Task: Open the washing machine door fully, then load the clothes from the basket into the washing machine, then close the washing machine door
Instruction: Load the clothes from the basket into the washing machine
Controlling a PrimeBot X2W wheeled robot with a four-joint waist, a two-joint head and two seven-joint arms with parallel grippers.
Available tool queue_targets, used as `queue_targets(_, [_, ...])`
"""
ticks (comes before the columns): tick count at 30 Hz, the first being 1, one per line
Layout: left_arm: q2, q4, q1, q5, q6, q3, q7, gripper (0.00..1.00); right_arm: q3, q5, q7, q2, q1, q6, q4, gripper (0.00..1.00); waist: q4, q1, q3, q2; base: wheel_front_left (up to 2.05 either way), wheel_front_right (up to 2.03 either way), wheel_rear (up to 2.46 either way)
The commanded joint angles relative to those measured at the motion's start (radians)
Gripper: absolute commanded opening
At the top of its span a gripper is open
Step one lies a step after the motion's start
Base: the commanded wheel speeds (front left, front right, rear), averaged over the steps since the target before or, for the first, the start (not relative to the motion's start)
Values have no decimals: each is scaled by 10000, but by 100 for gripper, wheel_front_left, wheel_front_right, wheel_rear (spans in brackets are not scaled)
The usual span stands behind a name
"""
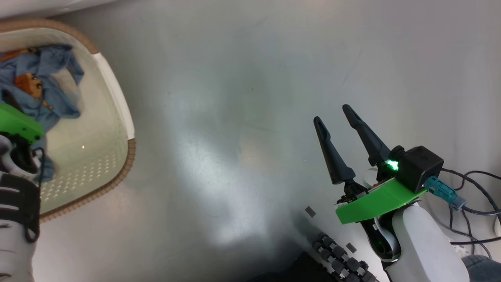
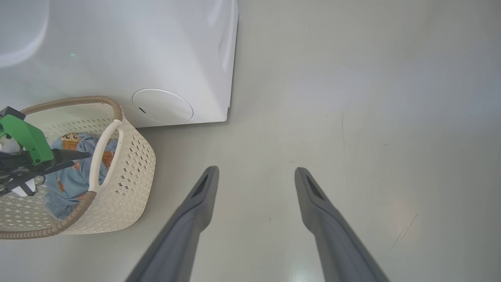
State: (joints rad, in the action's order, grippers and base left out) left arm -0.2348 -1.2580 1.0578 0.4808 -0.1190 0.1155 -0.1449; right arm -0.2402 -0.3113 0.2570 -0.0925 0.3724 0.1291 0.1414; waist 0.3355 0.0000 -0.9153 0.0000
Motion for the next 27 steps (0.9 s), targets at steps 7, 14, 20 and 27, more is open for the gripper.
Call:
queue_targets(7, [-642, -97, 157, -89, -198, -111, 127, 100, -133, -115, 48, 6, -241, 16, -287, 100, 306, 0, -305, 0, 0, 0, 0])
queue_targets(14, [-858, -172, 425, -223, -465, -301, 278, 100, -22, -117, 48, -22, -383, 16, -367, 100, 440, 0, -509, 0, 0, 0, 0])
queue_targets(20, [-1041, -228, 582, -305, -774, -438, 446, 100, 42, -111, 48, -47, -495, 16, -496, 100, 494, 0, -644, 0, 0, 0, 0])
queue_targets(27, [-887, -267, 741, -368, -979, -647, 501, 100, 295, -20, 48, -214, -764, 16, -695, 100, 329, 0, -738, 0, 0, 0, 0])
